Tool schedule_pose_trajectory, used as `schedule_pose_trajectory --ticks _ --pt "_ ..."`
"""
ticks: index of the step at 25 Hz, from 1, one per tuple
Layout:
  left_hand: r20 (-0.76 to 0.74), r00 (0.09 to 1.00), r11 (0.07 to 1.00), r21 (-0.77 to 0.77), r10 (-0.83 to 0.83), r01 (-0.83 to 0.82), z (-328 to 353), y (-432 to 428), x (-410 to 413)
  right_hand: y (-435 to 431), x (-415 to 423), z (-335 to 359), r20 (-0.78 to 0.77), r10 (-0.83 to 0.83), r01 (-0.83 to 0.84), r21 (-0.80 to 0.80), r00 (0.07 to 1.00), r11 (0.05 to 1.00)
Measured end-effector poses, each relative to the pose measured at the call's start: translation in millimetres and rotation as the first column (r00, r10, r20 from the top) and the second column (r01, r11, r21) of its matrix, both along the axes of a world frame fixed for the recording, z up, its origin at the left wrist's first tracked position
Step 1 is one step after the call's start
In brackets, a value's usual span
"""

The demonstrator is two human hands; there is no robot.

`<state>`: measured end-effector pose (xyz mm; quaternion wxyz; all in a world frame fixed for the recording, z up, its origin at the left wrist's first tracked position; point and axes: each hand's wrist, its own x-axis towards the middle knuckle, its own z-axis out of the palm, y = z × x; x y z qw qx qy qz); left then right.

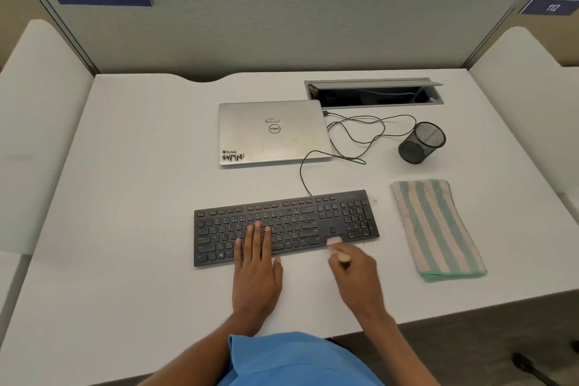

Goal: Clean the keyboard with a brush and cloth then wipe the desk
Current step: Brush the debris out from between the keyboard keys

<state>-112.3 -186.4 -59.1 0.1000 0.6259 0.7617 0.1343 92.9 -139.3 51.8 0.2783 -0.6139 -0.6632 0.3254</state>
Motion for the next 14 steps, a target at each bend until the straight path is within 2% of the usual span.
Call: schedule_pose_trajectory --ticks 4,5,8,14 --pt "0.008 1.000 1.000 0.012 -0.012 0.012 -1 -1 -3 -15 -27 0 -0.038 0.205 -0.207 -0.066 0.978 0.976" --pt "0.011 1.000 1.000 0.015 -0.018 0.017 -1 -2 -4 -16 -28 2 -0.061 0.195 -0.200 -0.091 0.979 0.976" --pt "0.020 0.999 0.999 0.022 -0.029 0.028 0 -2 -4 -11 -24 2 -0.106 0.025 -0.030 -0.042 0.994 0.999" --pt "0.029 0.999 0.999 0.022 -0.031 0.030 -1 -3 -7 -17 -38 10 -0.165 0.137 -0.157 -0.121 0.977 0.980"
